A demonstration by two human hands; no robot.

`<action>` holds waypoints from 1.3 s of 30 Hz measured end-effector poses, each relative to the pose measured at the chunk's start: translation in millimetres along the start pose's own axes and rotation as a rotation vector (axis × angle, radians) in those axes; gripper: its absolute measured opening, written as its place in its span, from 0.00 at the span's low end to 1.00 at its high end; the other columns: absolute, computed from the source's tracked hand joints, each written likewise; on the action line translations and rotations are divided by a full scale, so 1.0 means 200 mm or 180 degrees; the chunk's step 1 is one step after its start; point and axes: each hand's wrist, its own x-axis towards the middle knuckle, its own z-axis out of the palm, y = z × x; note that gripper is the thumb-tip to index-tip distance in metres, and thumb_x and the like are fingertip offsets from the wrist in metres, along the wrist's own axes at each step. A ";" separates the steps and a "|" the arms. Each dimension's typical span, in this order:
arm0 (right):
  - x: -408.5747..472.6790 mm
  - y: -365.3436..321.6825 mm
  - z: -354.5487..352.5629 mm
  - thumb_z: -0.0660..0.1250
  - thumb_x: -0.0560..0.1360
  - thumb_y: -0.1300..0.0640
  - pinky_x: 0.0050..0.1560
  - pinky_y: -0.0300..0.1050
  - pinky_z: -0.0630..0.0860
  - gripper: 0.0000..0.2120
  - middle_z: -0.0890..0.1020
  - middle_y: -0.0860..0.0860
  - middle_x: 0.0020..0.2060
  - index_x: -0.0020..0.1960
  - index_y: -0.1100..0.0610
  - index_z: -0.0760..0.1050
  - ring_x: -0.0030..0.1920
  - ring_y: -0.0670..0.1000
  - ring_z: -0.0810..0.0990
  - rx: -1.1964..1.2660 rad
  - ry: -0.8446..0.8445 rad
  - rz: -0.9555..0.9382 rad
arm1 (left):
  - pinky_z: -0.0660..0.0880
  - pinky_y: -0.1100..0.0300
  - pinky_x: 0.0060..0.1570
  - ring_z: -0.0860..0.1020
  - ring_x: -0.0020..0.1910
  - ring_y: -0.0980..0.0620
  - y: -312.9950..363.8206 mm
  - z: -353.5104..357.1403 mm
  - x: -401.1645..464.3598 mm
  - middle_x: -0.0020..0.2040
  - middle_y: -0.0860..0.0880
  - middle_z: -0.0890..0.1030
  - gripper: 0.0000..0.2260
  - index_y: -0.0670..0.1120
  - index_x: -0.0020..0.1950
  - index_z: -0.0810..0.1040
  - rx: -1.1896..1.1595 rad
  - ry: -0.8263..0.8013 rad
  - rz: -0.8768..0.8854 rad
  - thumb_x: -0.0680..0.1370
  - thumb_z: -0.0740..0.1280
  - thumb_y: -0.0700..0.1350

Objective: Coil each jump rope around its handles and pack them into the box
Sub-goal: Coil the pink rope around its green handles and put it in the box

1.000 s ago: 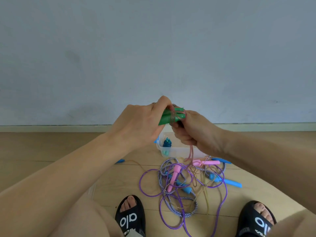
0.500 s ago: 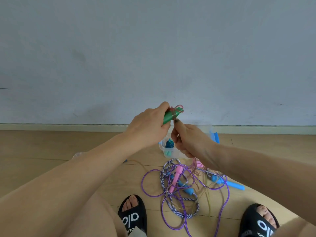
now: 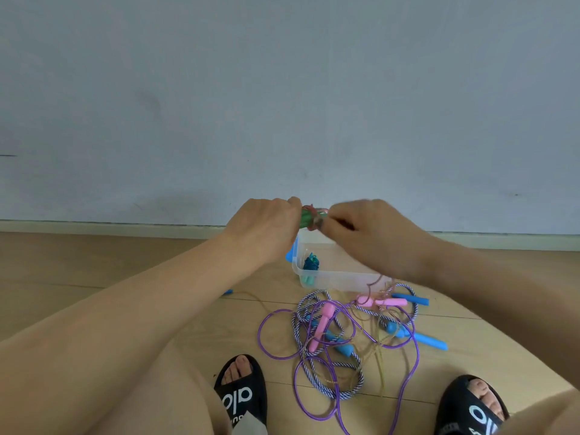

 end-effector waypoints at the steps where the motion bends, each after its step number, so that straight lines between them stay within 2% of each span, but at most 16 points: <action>1: 0.01 0.00 -0.03 0.60 0.81 0.48 0.30 0.44 0.61 0.22 0.67 0.50 0.26 0.32 0.57 0.63 0.29 0.49 0.62 0.0149 0.0033 0.0005 | 0.54 0.57 0.25 0.62 0.25 0.51 0.00 0.00 -0.01 0.31 0.50 0.64 0.05 0.45 0.46 0.64 0.0050 0.0023 0.0037 0.77 0.61 0.40; 4: 0.04 0.02 -0.11 0.61 0.80 0.46 0.30 0.43 0.60 0.23 0.67 0.53 0.29 0.33 0.59 0.65 0.28 0.48 0.60 0.0487 0.0050 0.0036 | 0.53 0.57 0.25 0.63 0.26 0.50 0.03 -0.02 -0.03 0.32 0.50 0.64 0.04 0.45 0.52 0.67 0.0181 0.0035 0.0224 0.78 0.60 0.41; 7: 0.04 0.02 -0.11 0.62 0.79 0.45 0.30 0.42 0.61 0.23 0.66 0.53 0.29 0.32 0.59 0.66 0.28 0.47 0.61 0.0499 -0.0071 -0.0065 | 0.52 0.57 0.26 0.65 0.29 0.47 0.08 -0.04 -0.06 0.35 0.50 0.64 0.12 0.43 0.61 0.68 0.0297 0.0028 0.0431 0.79 0.58 0.41; 9: 0.04 0.01 -0.11 0.63 0.79 0.45 0.30 0.42 0.61 0.24 0.66 0.54 0.30 0.35 0.63 0.69 0.29 0.47 0.61 0.0489 -0.0137 -0.0162 | 0.52 0.57 0.26 0.67 0.31 0.46 0.10 -0.05 -0.08 0.37 0.49 0.66 0.15 0.42 0.65 0.67 0.0352 -0.0002 0.0491 0.79 0.57 0.41; 11: 0.05 0.02 -0.11 0.63 0.79 0.45 0.30 0.41 0.60 0.24 0.66 0.54 0.30 0.38 0.66 0.70 0.29 0.47 0.61 0.0474 -0.0176 -0.0235 | 0.54 0.57 0.27 0.68 0.33 0.46 0.11 -0.07 -0.08 0.39 0.48 0.67 0.14 0.41 0.64 0.67 0.0345 -0.0038 0.0507 0.78 0.57 0.40; 14: 0.08 0.05 -0.12 0.64 0.79 0.44 0.29 0.39 0.61 0.25 0.66 0.53 0.28 0.35 0.65 0.68 0.27 0.47 0.61 0.0514 -0.0201 -0.0212 | 0.57 0.56 0.28 0.68 0.32 0.45 0.12 -0.09 -0.09 0.37 0.48 0.67 0.10 0.42 0.59 0.69 0.0124 0.0017 0.0590 0.78 0.59 0.41; 16: 0.11 0.08 -0.13 0.64 0.78 0.43 0.27 0.35 0.61 0.25 0.68 0.50 0.27 0.33 0.62 0.67 0.25 0.45 0.61 0.0591 -0.0225 -0.0122 | 0.54 0.57 0.26 0.66 0.27 0.45 0.13 -0.10 -0.10 0.34 0.47 0.71 0.09 0.41 0.54 0.72 -0.0173 0.0255 0.0738 0.76 0.65 0.43; 19: 0.14 0.12 -0.11 0.65 0.78 0.42 0.28 0.34 0.62 0.25 0.67 0.49 0.26 0.33 0.59 0.67 0.28 0.47 0.62 0.0866 -0.0344 -0.0058 | 0.54 0.59 0.24 0.62 0.23 0.45 0.13 -0.12 -0.11 0.30 0.46 0.75 0.12 0.40 0.50 0.75 -0.0401 0.0514 0.0889 0.71 0.71 0.45; 22: 0.15 0.13 -0.11 0.66 0.78 0.44 0.29 0.36 0.61 0.23 0.64 0.50 0.27 0.34 0.60 0.67 0.29 0.48 0.61 0.1242 -0.0524 -0.0006 | 0.58 0.57 0.25 0.65 0.25 0.45 0.15 -0.13 -0.14 0.32 0.47 0.73 0.12 0.41 0.51 0.72 -0.0646 0.0668 0.0955 0.74 0.69 0.46; 25: 0.15 0.13 -0.12 0.66 0.78 0.46 0.31 0.41 0.59 0.23 0.63 0.51 0.28 0.32 0.58 0.64 0.29 0.49 0.61 0.1752 -0.0624 0.0119 | 0.65 0.53 0.28 0.70 0.30 0.43 0.15 -0.18 -0.15 0.37 0.49 0.68 0.09 0.43 0.52 0.69 -0.0947 0.0701 0.0772 0.76 0.64 0.45; 29: 0.13 0.12 -0.07 0.67 0.70 0.40 0.33 0.45 0.57 0.30 0.65 0.58 0.31 0.36 0.69 0.67 0.33 0.58 0.59 0.2081 -0.0798 0.0219 | 0.68 0.52 0.24 0.70 0.27 0.42 0.13 -0.22 -0.17 0.45 0.45 0.72 0.09 0.41 0.49 0.71 -0.0955 0.0828 0.0864 0.73 0.63 0.44; 31: 0.12 0.13 -0.03 0.66 0.72 0.46 0.31 0.43 0.56 0.23 0.64 0.57 0.29 0.35 0.66 0.67 0.30 0.56 0.58 0.2253 -0.0794 0.0268 | 0.69 0.51 0.21 0.68 0.24 0.43 0.12 -0.21 -0.17 0.49 0.43 0.72 0.09 0.39 0.50 0.72 -0.0861 0.0807 0.0850 0.73 0.63 0.43; 33: 0.11 0.14 0.02 0.61 0.75 0.59 0.29 0.40 0.53 0.13 0.63 0.51 0.24 0.33 0.59 0.64 0.27 0.48 0.56 0.2406 -0.0700 0.0360 | 0.69 0.52 0.20 0.67 0.23 0.43 0.11 -0.22 -0.16 0.51 0.42 0.72 0.11 0.39 0.51 0.73 -0.0830 0.0889 0.0725 0.73 0.61 0.44; 35: 0.10 0.13 0.08 0.52 0.77 0.67 0.29 0.40 0.51 0.16 0.61 0.47 0.23 0.33 0.54 0.60 0.26 0.46 0.54 0.2515 -0.0632 0.0552 | 0.68 0.53 0.21 0.67 0.23 0.43 0.10 -0.23 -0.14 0.51 0.42 0.72 0.14 0.39 0.50 0.74 -0.0823 0.0961 0.0633 0.74 0.56 0.47; 39: 0.09 0.11 0.15 0.50 0.77 0.65 0.27 0.39 0.49 0.18 0.59 0.46 0.23 0.30 0.50 0.57 0.26 0.47 0.52 0.2612 -0.0629 0.1015 | 0.67 0.53 0.23 0.67 0.25 0.43 0.08 -0.22 -0.13 0.50 0.42 0.72 0.11 0.40 0.45 0.71 -0.0866 0.0811 0.0623 0.74 0.57 0.47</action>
